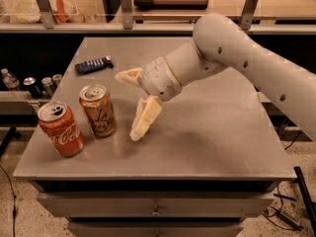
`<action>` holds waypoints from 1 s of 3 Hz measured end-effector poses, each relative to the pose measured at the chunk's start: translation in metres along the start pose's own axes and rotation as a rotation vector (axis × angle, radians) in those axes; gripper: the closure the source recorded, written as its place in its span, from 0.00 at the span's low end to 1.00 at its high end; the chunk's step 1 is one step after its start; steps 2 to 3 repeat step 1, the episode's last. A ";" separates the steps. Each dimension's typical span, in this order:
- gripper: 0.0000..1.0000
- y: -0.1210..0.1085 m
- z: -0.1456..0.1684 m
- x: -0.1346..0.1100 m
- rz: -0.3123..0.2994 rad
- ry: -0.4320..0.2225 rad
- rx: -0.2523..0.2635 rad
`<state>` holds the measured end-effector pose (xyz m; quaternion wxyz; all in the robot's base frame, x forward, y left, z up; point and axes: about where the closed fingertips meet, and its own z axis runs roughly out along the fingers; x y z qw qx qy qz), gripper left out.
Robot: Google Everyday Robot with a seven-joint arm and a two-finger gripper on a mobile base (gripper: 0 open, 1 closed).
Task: Move orange can near coke can
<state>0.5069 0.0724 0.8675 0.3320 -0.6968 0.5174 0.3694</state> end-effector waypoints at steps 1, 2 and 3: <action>0.00 -0.002 -0.025 0.008 -0.007 0.052 0.007; 0.00 -0.002 -0.025 0.008 -0.007 0.052 0.007; 0.00 -0.002 -0.025 0.008 -0.007 0.052 0.007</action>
Offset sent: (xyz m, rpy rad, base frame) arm 0.0000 0.0000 0.0000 0.0000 0.0000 0.0000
